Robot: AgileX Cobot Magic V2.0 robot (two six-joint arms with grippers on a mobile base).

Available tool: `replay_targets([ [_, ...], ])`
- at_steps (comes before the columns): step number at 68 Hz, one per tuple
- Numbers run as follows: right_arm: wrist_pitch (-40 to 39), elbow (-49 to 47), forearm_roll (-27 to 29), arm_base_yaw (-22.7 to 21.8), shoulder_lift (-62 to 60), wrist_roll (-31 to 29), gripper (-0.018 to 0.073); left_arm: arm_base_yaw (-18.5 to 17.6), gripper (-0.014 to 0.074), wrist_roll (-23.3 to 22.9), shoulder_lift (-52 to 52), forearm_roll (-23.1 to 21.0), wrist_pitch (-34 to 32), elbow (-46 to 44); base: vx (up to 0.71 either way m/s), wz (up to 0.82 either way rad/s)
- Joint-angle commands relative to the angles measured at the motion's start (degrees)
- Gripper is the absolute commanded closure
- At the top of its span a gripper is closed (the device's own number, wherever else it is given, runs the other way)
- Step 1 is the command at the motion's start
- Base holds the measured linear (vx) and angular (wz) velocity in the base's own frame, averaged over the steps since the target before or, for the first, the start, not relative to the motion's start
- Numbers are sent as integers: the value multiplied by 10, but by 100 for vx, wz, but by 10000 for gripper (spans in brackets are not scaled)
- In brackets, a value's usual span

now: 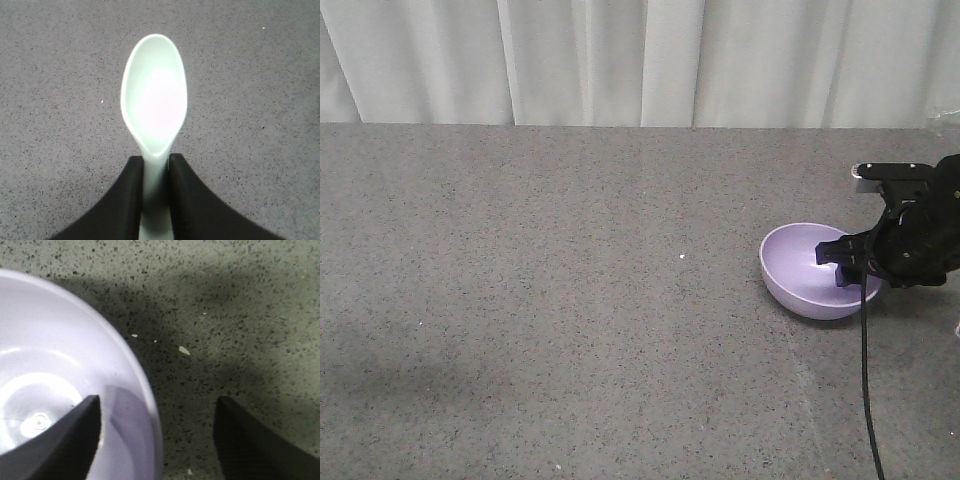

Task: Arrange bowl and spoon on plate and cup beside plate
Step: 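Move the right gripper down onto the rim of the lilac bowl, then pinch the bowl rim with the right gripper and lift it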

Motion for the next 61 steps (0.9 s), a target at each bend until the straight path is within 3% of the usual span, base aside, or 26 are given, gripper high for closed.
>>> replay_targets([
  [1, -27, -19, 12, -2, -23, -4, 246, -3, 603, 1, -9, -5, -31, -16, 0, 0],
  [16, -25, -19, 13, -2, -23, -4, 578, -3, 603, 1, -9, -5, -31, -16, 0, 0],
  [36, 0, -19, 13, -2, -48, -4, 570, -3, 603, 1, -9, -5, -31, -16, 0, 0],
  [61, 69, -19, 33, -2, -216, -11, 565, -3, 603, 1, -9, -5, -31, -16, 0, 0],
])
